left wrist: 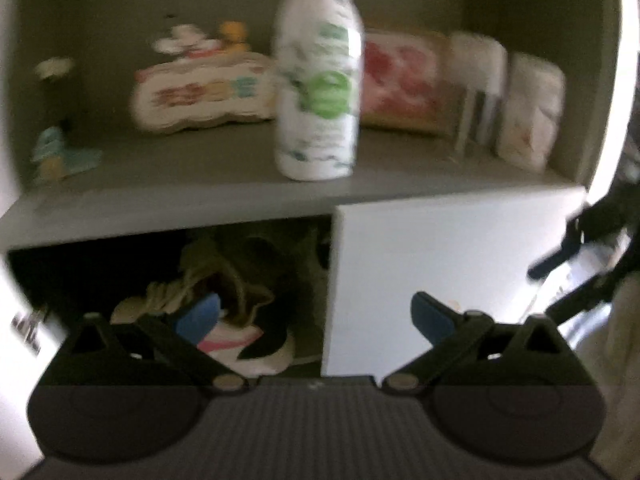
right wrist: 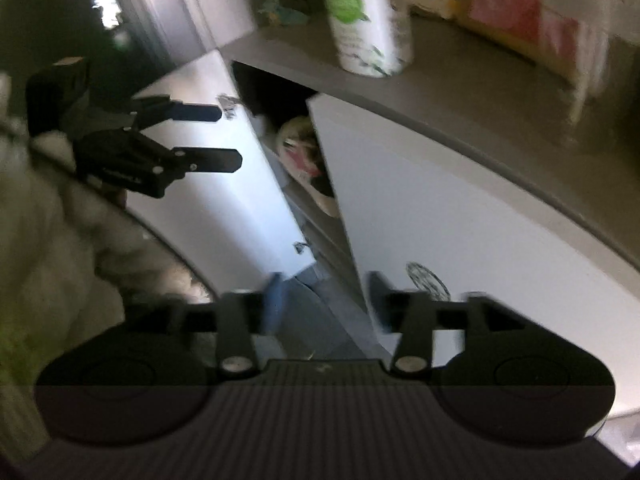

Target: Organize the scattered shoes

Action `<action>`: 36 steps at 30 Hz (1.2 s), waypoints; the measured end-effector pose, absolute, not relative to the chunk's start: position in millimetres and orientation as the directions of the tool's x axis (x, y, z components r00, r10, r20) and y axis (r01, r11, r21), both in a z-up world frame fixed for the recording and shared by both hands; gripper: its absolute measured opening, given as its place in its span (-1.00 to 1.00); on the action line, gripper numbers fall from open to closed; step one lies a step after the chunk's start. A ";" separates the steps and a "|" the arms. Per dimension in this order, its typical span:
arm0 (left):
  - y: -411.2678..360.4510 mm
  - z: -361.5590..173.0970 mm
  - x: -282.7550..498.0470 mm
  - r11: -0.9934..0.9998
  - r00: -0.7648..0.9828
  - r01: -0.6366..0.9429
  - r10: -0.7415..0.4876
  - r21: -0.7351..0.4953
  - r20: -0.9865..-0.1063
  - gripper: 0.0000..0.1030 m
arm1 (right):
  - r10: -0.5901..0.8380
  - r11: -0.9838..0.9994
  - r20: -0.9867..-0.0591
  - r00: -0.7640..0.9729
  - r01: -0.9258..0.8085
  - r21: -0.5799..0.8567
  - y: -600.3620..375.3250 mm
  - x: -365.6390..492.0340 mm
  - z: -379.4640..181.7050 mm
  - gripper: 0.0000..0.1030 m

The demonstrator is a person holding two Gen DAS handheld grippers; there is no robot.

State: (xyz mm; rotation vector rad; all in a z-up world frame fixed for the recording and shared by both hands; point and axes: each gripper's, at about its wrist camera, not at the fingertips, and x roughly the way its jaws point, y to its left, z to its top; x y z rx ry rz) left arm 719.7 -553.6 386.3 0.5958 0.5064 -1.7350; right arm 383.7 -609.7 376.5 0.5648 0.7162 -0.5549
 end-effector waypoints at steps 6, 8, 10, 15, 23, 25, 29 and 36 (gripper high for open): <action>-590.0 362.1 730.4 -0.436 -0.387 0.896 -0.679 -0.082 -0.624 0.96 | -0.448 0.464 -0.743 0.497 0.840 0.282 -578.4 396.6 373.9 0.64; -601.6 354.6 734.9 -0.501 -0.440 0.861 -0.648 -0.087 -0.621 0.89 | -0.523 0.318 -0.748 0.410 0.907 0.274 -559.4 405.2 374.0 0.64; -607.4 351.3 739.7 -0.564 -0.496 0.820 -0.619 -0.095 -0.609 0.84 | -0.568 0.192 -0.765 0.303 0.953 0.235 -533.4 418.6 375.6 0.64; -612.9 344.7 748.9 -0.730 -0.640 0.677 -0.522 -0.094 -0.563 0.74 | -0.592 -0.056 -0.806 0.015 0.997 0.060 -448.3 460.1 387.5 0.64; -633.7 330.0 744.7 -0.776 -0.680 0.621 -0.467 -0.106 -0.566 0.09 | -0.563 -0.389 -0.783 -0.266 0.921 -0.033 -351.0 476.2 412.9 0.64; -641.0 327.6 745.8 -0.761 -0.676 0.635 -0.465 -0.132 -0.572 -0.20 | -0.556 -0.427 -0.779 -0.292 0.904 -0.034 -327.2 477.4 415.4 0.64; -643.3 326.1 735.9 -0.772 -0.656 0.631 -0.478 -0.078 -0.585 -0.21 | -0.516 -0.532 -0.785 -0.344 0.846 -0.021 -295.7 476.4 411.1 0.64; -625.9 328.3 715.0 -0.808 -0.623 0.589 -0.471 0.022 -0.624 -0.20 | -0.472 -0.606 -0.812 -0.342 0.796 0.017 -261.7 470.7 405.5 0.64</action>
